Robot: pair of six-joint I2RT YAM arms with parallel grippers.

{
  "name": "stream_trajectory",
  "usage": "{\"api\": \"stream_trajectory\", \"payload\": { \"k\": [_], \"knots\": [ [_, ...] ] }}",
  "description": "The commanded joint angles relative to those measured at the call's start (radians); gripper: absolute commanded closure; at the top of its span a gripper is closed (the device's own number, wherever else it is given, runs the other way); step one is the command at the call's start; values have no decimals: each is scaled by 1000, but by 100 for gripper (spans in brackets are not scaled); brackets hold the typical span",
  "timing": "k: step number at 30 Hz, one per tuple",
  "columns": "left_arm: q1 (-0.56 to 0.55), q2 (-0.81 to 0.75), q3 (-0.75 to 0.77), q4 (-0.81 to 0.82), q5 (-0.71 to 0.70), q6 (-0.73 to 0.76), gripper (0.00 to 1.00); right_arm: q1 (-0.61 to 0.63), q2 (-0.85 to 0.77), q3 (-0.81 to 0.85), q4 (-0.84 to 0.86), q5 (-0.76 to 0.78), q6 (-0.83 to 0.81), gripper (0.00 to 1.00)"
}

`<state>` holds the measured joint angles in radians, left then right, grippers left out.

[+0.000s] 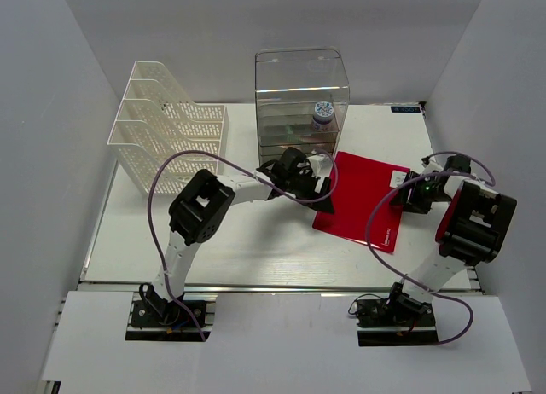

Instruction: Organize the desk

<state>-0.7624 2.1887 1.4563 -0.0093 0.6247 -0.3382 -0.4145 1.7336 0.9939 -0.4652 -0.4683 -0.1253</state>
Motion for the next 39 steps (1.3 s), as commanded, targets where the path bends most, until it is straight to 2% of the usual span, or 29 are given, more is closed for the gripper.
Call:
{"api": "stream_trajectory", "payload": {
  "k": [1, 10, 27, 29, 35, 39],
  "knots": [
    [-6, 48, 19, -95, 23, 28, 11, 6, 83, 3, -16, -38, 24, 41],
    [-15, 88, 75, -161, 38, 59, 12, 32, 116, -11, -3, -200, 16, 56],
    [-54, 131, 128, -212, 46, 84, 12, 75, 29, -1, -32, -579, -119, 60],
    [-63, 135, 131, -216, 49, 85, 12, 74, 17, -6, -9, -583, -96, 60],
    [-63, 128, 115, -208, 38, 90, 12, 68, 17, -18, 39, -468, -48, 61],
    [-63, 135, 127, -221, 38, 91, 12, 69, 6, -32, 80, -408, -14, 67]
  ]
}}
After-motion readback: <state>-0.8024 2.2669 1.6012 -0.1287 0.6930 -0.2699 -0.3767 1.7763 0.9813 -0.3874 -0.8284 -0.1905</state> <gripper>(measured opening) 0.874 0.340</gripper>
